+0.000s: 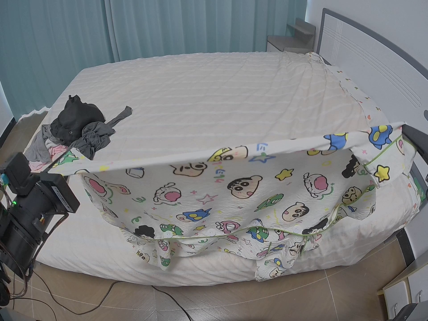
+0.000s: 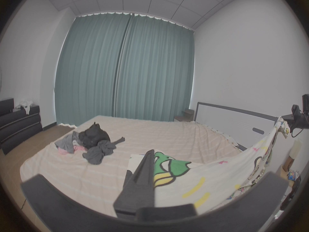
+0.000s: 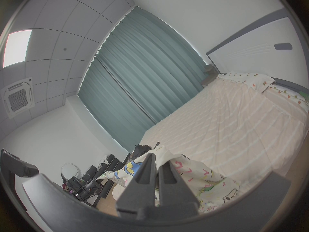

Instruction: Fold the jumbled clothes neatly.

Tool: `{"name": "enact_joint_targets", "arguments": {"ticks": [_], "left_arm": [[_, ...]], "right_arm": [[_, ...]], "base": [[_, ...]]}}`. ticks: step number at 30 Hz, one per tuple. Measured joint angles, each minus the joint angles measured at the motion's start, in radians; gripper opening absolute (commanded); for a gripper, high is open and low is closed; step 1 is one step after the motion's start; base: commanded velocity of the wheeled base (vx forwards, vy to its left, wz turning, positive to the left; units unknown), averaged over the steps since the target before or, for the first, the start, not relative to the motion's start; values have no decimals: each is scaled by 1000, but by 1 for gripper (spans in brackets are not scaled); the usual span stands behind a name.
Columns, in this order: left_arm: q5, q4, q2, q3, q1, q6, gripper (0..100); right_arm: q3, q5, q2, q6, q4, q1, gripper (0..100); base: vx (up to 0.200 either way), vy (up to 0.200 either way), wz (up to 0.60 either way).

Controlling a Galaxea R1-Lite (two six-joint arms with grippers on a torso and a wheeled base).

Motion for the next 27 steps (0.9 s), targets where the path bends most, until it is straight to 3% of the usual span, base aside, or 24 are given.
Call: {"name": "enact_joint_targets", "arguments": {"ticks": [5,27], "left_arm": [[-2,-2,66,-6,5,-56,0],[0,-7,426,-295,72,-67,0]], "right_arm": [[18,11,31,11,-18,-39,0],[19,13,359,4,-348,-180,0]], "base": [[0,0,0],[200,0,0]]}}
